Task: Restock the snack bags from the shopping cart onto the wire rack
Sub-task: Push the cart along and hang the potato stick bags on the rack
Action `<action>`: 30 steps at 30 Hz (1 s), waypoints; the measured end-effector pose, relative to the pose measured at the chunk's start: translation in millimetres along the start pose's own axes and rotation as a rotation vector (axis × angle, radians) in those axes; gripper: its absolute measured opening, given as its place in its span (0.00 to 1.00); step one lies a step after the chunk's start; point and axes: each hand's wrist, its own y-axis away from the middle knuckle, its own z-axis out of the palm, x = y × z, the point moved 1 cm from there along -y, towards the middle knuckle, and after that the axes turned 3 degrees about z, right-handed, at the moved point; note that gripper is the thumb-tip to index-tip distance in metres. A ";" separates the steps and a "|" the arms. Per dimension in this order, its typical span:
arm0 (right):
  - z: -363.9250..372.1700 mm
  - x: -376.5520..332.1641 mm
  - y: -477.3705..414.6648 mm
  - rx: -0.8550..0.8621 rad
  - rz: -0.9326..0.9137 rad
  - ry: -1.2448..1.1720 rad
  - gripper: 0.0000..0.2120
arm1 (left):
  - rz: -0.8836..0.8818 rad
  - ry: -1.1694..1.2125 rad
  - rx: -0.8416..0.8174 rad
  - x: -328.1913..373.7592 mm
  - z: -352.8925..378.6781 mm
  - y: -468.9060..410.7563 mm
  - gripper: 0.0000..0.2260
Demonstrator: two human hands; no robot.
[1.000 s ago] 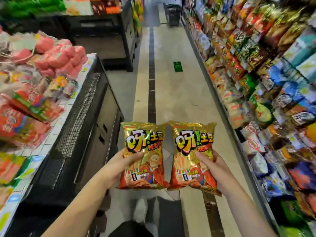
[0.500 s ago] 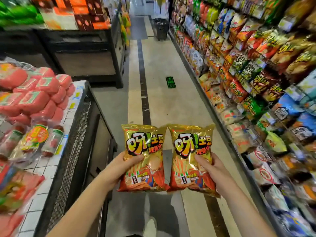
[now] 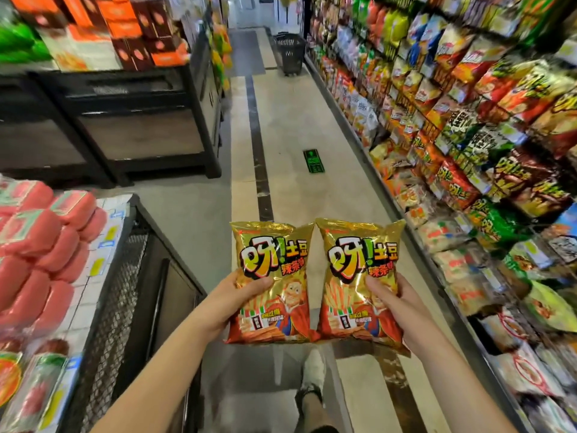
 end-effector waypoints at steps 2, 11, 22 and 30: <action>-5.0 -13.7 -38.0 0.002 0.006 -0.008 0.31 | -0.018 -0.023 0.018 17.4 -1.9 -38.6 0.29; -42.2 -104.0 -166.9 0.057 -0.016 -0.079 0.37 | -0.002 -0.103 -0.025 110.1 17.4 -188.9 0.34; -69.2 -169.3 -255.0 0.249 -0.114 -0.179 0.37 | 0.005 -0.205 -0.207 202.8 45.2 -351.7 0.25; -69.1 -207.0 -301.6 0.537 -0.178 -0.264 0.32 | -0.004 -0.314 -0.484 275.0 72.7 -491.6 0.23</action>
